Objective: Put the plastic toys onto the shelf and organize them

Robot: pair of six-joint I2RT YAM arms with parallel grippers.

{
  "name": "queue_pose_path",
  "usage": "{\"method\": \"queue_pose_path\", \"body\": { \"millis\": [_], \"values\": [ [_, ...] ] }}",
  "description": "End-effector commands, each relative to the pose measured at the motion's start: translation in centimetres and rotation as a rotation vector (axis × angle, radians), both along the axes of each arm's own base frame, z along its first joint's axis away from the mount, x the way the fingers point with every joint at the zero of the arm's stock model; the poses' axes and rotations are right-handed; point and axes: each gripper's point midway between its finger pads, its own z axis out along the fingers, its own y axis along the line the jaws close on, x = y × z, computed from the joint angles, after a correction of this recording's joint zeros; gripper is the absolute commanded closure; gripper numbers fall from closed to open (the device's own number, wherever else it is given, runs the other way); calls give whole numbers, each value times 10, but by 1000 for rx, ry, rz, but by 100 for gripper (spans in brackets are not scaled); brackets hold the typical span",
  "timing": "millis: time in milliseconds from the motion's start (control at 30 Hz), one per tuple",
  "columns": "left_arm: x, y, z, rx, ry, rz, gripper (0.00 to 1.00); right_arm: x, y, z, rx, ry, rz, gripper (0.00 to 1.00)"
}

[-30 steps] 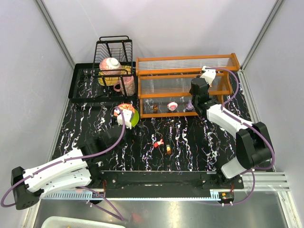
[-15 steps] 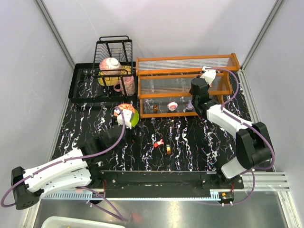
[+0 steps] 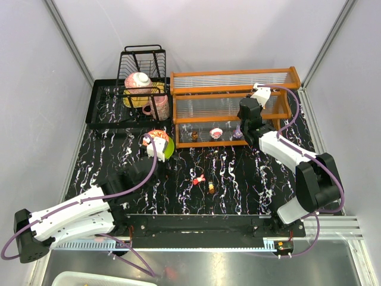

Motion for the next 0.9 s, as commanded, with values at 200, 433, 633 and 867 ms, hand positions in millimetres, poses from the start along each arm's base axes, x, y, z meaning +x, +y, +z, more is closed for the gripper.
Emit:
{"method": "queue_pose_path", "body": {
  "millis": [200, 433, 633, 867],
  "values": [
    [5, 1, 3, -4, -23, 18, 1, -4, -5, 14, -2, -17, -3, 96],
    [4, 2, 3, -11, -25, 20, 1, -5, -6, 23, -1, -33, -1, 96],
    [4, 3, 3, -8, -24, 22, 1, -8, -6, 24, 4, -34, 0, 96],
    [4, 2, 3, -10, -24, 19, 1, -11, -8, 32, 10, -53, 2, 96]
  ]
}}
